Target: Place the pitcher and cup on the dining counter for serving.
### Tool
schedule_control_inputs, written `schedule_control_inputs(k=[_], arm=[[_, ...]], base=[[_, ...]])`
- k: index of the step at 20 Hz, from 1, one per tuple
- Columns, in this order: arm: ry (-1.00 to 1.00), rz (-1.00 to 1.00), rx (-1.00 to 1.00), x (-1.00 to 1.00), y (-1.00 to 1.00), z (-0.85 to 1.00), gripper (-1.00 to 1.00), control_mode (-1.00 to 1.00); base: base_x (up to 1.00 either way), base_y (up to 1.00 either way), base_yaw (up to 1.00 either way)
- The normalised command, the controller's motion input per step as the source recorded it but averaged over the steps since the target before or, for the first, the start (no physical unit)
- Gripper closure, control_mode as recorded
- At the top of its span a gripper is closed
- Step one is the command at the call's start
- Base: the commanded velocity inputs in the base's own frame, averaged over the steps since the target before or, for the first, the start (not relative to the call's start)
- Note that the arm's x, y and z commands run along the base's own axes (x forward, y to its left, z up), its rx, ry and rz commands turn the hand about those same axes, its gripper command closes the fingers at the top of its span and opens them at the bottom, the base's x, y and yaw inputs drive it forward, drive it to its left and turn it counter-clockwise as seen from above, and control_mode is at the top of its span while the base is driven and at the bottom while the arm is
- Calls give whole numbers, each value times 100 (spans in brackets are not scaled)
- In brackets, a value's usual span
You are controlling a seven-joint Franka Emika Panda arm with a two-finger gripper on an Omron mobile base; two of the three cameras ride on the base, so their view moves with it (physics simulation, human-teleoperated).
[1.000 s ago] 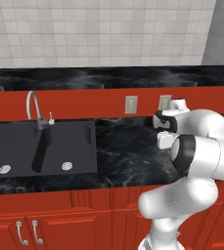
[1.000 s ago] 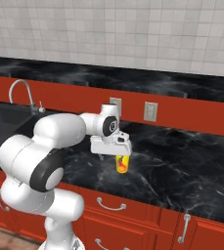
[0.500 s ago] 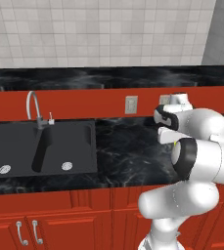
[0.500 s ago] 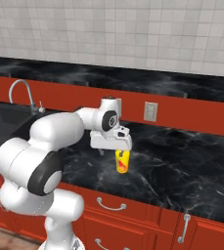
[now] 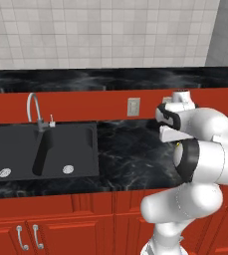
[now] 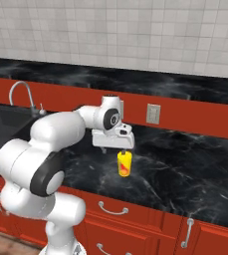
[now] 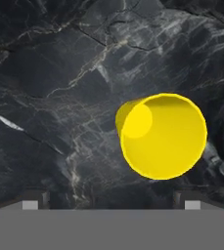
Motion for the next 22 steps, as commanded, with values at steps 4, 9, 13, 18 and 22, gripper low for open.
schedule_control_inputs(k=[4,9,13,18,22], arm=[[0,0,0,31,0,-14,-100,-100],[0,0,0,25,0,-36,-100,-100],[0,0,0,16,0,-46,-100,-100],[0,1,0,8,0,-42,-100,-100],[0,2,0,6,0,-39,-100,-100]], base=[[0,0,0],[0,0,0],[0,0,0],[0,0,0],[0,0,0]])
